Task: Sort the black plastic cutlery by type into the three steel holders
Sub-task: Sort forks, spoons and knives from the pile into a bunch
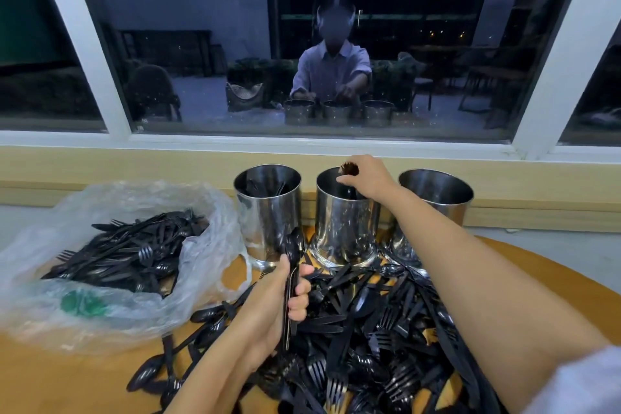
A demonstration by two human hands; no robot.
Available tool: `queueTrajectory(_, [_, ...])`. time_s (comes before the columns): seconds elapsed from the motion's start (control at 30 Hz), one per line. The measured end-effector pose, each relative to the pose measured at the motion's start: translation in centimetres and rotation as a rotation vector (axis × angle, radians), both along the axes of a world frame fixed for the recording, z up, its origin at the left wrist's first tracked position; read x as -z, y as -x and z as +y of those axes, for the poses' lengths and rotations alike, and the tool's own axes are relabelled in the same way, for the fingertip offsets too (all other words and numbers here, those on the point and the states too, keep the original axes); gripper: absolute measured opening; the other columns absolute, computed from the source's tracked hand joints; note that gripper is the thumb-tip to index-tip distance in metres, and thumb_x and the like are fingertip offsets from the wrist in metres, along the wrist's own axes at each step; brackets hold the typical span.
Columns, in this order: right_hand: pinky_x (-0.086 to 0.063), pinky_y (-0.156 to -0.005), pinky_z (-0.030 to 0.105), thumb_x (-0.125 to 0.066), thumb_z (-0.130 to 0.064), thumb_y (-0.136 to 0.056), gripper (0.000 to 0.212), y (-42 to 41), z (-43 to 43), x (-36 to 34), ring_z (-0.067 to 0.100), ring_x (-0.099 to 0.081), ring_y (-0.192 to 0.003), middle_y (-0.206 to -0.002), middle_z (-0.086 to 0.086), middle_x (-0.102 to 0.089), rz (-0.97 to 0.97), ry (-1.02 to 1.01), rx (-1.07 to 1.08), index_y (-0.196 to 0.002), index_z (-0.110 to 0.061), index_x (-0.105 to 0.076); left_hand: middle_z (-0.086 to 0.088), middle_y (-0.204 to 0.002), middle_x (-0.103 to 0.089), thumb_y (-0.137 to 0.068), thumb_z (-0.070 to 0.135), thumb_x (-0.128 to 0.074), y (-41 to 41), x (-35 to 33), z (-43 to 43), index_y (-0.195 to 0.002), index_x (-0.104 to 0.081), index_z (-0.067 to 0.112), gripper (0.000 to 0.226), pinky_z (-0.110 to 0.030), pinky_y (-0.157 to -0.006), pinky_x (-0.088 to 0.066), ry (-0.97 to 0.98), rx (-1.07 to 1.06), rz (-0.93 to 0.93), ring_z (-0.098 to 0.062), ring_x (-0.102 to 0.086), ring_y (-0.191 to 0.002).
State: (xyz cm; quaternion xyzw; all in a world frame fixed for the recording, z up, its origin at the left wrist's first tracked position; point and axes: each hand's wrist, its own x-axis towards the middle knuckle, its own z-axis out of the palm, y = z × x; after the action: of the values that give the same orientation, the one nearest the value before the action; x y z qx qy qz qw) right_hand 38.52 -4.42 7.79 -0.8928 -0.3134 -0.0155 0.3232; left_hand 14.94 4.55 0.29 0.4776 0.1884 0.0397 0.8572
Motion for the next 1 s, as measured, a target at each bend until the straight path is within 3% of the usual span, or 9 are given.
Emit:
queueTrajectory(0.13, [-0.037,-0.102,0.039,-0.076,-0.032,-0.082,0.066,0.0,-0.3,-1.0,0.032,-0.045,-0.125,-0.133,0.01,-0.054,-0.003,0.135,-0.013,-0.137,-0.011,-0.048,0.001,-0.063,-0.039,-0.104,0.035,-0.033,0.1,0.1,-0.2,-0.102,-0.053,0.003,0.038,-0.017,-0.042,-0.026,-0.093,-0.019,-0.031,-0.006,-0.03,-0.047])
queueTrajectory(0.2, [-0.028,-0.109,0.042,-0.076,-0.036,-0.081,0.077,0.6,-1.0,-1.7,0.035,-0.036,-0.132,-0.14,0.011,-0.048,-0.09,0.219,0.039,-0.144,-0.013,-0.04,0.002,-0.063,-0.038,-0.104,0.034,-0.034,0.3,0.0,-0.5,-0.101,-0.051,0.003,0.035,-0.017,-0.043,-0.028,-0.148,-0.025,-0.05,-0.006,-0.032,-0.048])
queueTrajectory(0.27, [-0.033,-0.105,0.039,-0.074,-0.032,-0.084,0.058,2.4,-2.1,-2.7,0.03,-0.043,-0.125,-0.129,0.01,-0.055,-0.158,0.085,0.081,-0.134,-0.013,-0.051,0.003,-0.063,-0.038,-0.104,0.032,-0.036,0.6,-0.4,-1.1,-0.101,-0.052,0.003,0.033,-0.018,-0.044,-0.029,-0.226,-0.039,-0.056,-0.007,-0.033,-0.049])
queueTrajectory(0.33, [-0.047,-0.088,0.03,-0.068,-0.031,-0.088,0.022,5.9,-3.2,-3.3,0.018,-0.057,-0.101,-0.103,0.003,-0.064,-0.101,-0.141,0.04,-0.102,-0.014,-0.065,0.003,-0.064,-0.038,-0.105,0.03,-0.038,1.1,-0.8,-1.7,-0.098,-0.053,0.006,0.029,-0.019,-0.047,-0.031,-0.336,-0.063,-0.057,-0.007,-0.035,-0.05])
queueTrajectory(0.47, [-0.052,-0.07,0.023,-0.057,-0.059,-0.086,0.043,14.2,-4.4,-2.2,0.004,-0.059,-0.065,-0.074,-0.006,-0.066,0.235,-0.103,-0.146,-0.082,-0.016,-0.065,0.003,-0.068,-0.038,-0.104,0.031,-0.04,2.1,-1.4,-3.5,-0.086,-0.043,0.009,0.028,-0.019,-0.05,-0.035,-0.546,-0.1,-0.093,-0.006,-0.036,-0.052])
queueTrajectory(0.6, [-0.046,-0.063,0.016,-0.071,-0.038,-0.085,0.021,16.6,-5.9,0.0,-0.001,-0.058,-0.058,-0.067,-0.004,-0.067,0.293,-0.154,-0.149,-0.075,-0.02,-0.067,0.003,-0.066,-0.042,-0.104,0.034,-0.04,3.3,-1.6,-5.0,-0.082,-0.043,0.012,0.03,-0.022,-0.055,-0.038,-0.657,-0.1,-0.109,-0.006,-0.039,-0.053])
queueTrajectory(0.77, [-0.048,-0.064,0.018,-0.071,-0.018,-0.087,0.011,17.8,-7.6,0.5,0.007,-0.057,-0.063,-0.072,-0.001,-0.063,0.23,-0.389,-0.164,-0.089,-0.007,-0.07,0.006,-0.066,-0.048,-0.103,0.036,-0.042,4.7,-1.9,-6.3,-0.108,-0.055,0.011,0.029,-0.02,-0.059,-0.043,-0.606,0.089,-0.186,-0.01,-0.044,-0.056])
queueTrajectory(0.93, [-0.044,-0.063,0.019,-0.061,-0.021,-0.094,0.019,18.2,-9.0,0.9,0.007,-0.051,-0.067,-0.089,-0.007,-0.053,0.303,-0.45,-0.174,-0.112,-0.02,-0.053,0.007,-0.059,-0.032,-0.102,0.035,-0.042,5.1,-2.2,-6.6,-0.101,-0.055,0.008,0.03,-0.018,-0.044,-0.021,-0.501,0.144,-0.226,-0.007,-0.024,-0.046])
queueTrajectory(1.0, [-0.041,-0.055,0.016,-0.05,-0.021,-0.1,0.019,18.2,-9.6,0.9,0.005,-0.05,-0.062,-0.08,-0.009,-0.054,0.377,-0.372,-0.271,-0.118,-0.019,-0.054,0.007,-0.058,-0.029,-0.102,0.037,-0.041,4.9,-2.3,-6.8,-0.101,-0.055,0.007,0.033,-0.018,-0.043,-0.018,-0.495,0.208,-0.223,-0.007,-0.021,-0.045])
